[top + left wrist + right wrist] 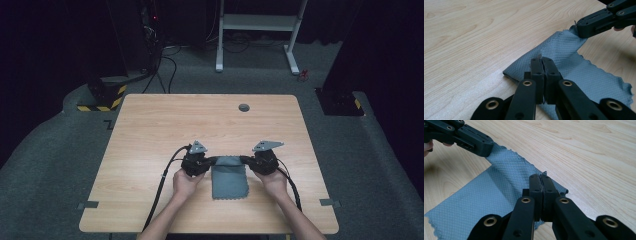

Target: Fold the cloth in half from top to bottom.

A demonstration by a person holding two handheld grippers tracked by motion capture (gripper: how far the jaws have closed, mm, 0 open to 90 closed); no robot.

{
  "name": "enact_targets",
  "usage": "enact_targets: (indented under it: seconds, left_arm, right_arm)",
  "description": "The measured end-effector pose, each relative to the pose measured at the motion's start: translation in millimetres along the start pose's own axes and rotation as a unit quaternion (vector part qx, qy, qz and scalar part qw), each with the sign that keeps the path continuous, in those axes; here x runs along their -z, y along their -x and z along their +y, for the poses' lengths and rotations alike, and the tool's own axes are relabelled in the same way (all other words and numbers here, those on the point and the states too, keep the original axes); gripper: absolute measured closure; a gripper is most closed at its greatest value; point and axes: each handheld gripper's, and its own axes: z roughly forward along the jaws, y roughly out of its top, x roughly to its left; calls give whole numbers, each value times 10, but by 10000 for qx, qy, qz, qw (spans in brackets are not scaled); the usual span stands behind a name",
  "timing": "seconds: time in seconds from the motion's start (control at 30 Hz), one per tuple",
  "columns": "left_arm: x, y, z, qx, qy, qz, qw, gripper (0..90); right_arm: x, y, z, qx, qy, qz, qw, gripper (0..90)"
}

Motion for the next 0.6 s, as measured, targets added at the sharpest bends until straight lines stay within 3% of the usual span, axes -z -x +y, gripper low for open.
enact_targets:
  seconds: [0.33, 0.6]
  left_arm:
    - [30, 90, -65, -146, -26, -4, 9999, 883]
    - [73, 129, -81, -124, 22, -65, 9999, 882]
  right_arm:
    - [51, -44, -83, -33, 39, 91, 9999, 892]
    - [89, -59, -126, -84, 86, 168, 9998, 892]
